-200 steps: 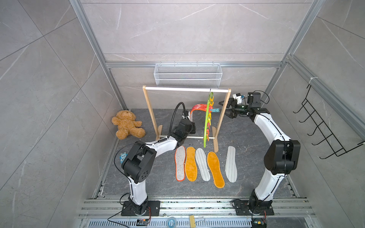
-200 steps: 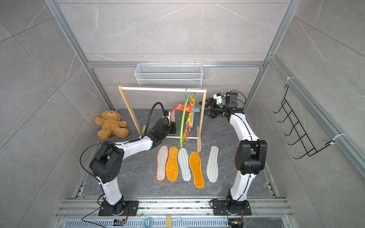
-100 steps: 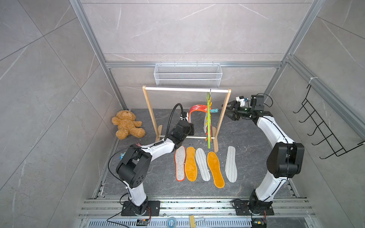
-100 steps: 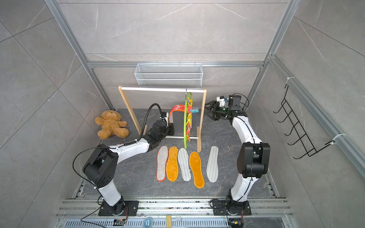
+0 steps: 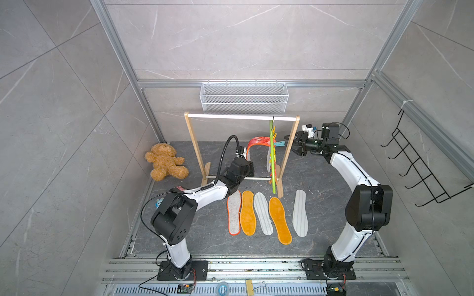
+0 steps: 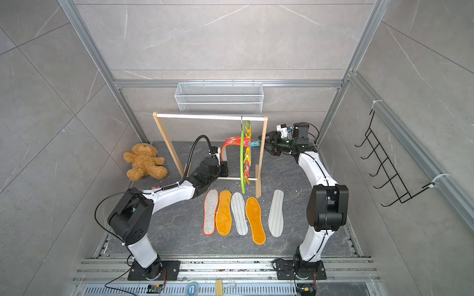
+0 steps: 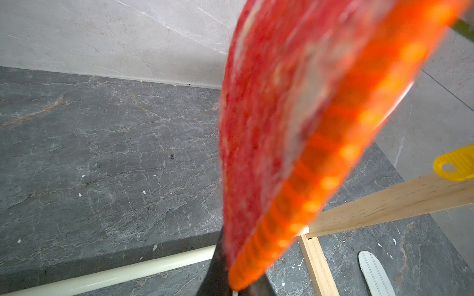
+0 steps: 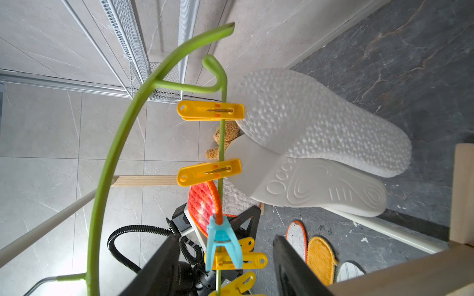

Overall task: Take the shoe insoles off the hanger
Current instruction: Remove the insole from the hanger, then open the clamp at the hanger.

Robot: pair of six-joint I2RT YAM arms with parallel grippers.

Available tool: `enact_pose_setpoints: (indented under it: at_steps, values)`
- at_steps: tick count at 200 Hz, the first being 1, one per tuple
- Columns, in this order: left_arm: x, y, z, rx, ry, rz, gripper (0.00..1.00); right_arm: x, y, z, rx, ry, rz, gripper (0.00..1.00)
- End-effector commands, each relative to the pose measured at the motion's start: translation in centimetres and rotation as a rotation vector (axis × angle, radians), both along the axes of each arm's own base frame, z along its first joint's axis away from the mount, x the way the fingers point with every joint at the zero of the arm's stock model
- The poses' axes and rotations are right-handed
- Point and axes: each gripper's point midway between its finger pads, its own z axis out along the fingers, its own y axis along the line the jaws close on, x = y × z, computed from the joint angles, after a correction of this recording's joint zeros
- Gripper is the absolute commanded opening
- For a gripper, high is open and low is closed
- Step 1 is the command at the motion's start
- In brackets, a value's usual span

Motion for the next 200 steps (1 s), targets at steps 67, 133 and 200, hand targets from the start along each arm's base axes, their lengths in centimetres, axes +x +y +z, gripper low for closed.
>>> enact_pose_setpoints:
  at_steps: [67,133,200]
  values:
    - [-0.5,-0.8,3.1,-0.072,-0.05,-0.017,0.0,-0.4,1.3,-0.2,0.024,-0.001,0.054,0.51]
    - [-1.0,-0.8,3.7,-0.086,-0.057,-0.014,0.0,-0.4,1.4,-1.3,0.016,0.019,0.061,0.58]
    - [-1.7,-1.1,3.4,-0.094,-0.051,-0.008,0.0,-0.1,1.9,-1.5,0.036,0.023,0.083,0.47]
